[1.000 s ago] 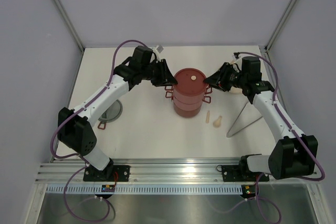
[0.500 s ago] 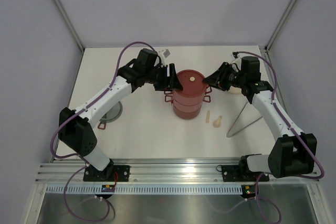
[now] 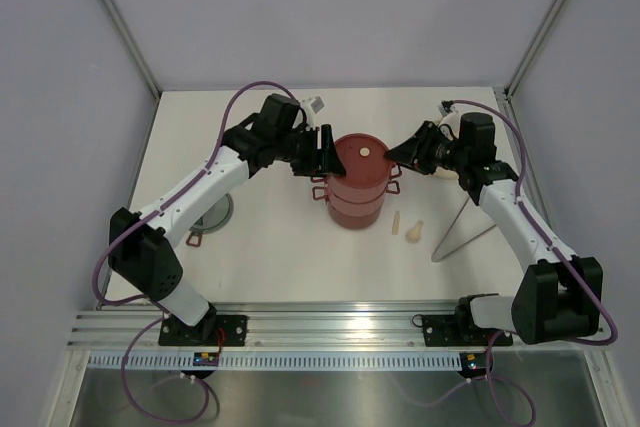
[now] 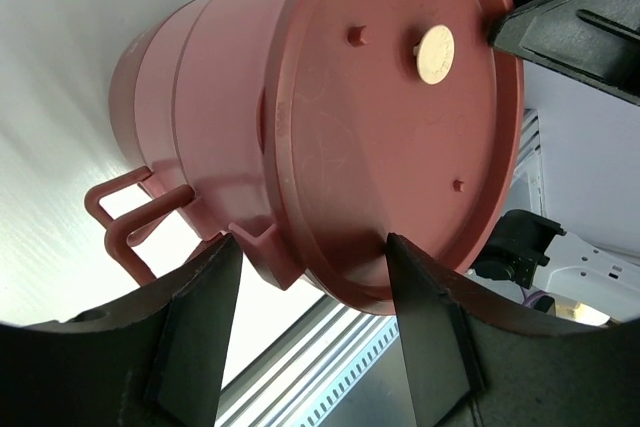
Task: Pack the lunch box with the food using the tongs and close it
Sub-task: Place the packing box into the packing box.
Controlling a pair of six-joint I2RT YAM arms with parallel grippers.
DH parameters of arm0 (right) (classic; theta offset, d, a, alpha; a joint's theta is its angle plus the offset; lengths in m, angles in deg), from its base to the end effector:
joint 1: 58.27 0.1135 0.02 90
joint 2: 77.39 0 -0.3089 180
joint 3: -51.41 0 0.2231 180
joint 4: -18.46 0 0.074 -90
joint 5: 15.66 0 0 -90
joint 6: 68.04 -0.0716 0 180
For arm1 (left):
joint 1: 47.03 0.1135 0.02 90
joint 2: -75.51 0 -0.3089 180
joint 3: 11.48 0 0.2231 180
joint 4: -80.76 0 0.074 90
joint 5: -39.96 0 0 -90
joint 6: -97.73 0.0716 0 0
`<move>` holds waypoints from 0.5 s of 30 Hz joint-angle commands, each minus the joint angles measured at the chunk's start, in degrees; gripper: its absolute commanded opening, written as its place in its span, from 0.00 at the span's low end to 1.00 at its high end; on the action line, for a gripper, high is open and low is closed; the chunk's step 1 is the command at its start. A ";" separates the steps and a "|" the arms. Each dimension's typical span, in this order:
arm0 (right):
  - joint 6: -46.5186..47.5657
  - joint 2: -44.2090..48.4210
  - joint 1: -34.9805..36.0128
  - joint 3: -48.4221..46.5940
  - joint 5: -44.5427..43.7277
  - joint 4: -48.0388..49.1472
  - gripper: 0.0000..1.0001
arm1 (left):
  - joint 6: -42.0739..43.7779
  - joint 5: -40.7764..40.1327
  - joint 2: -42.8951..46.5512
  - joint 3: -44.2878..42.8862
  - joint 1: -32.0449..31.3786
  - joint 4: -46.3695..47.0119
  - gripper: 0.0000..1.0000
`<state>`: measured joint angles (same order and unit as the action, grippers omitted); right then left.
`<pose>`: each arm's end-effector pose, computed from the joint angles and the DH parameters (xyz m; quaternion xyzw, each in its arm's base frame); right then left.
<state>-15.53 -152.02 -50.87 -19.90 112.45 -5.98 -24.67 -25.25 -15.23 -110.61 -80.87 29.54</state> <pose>0.2682 0.0794 0.3377 0.0471 0.8252 0.4448 0.3448 0.2712 -0.2180 0.3604 0.0971 0.8940 -0.3783 0.2198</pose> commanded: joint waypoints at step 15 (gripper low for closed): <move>9.28 -1.31 0.51 -4.84 -1.46 -18.31 0.00 | 1.47 1.57 2.67 -2.43 -0.87 -1.91 0.60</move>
<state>-11.29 -151.60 -50.80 -22.96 111.91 -13.46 -24.61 -24.87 -15.08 -110.72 -81.11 28.91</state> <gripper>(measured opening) 0.367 0.605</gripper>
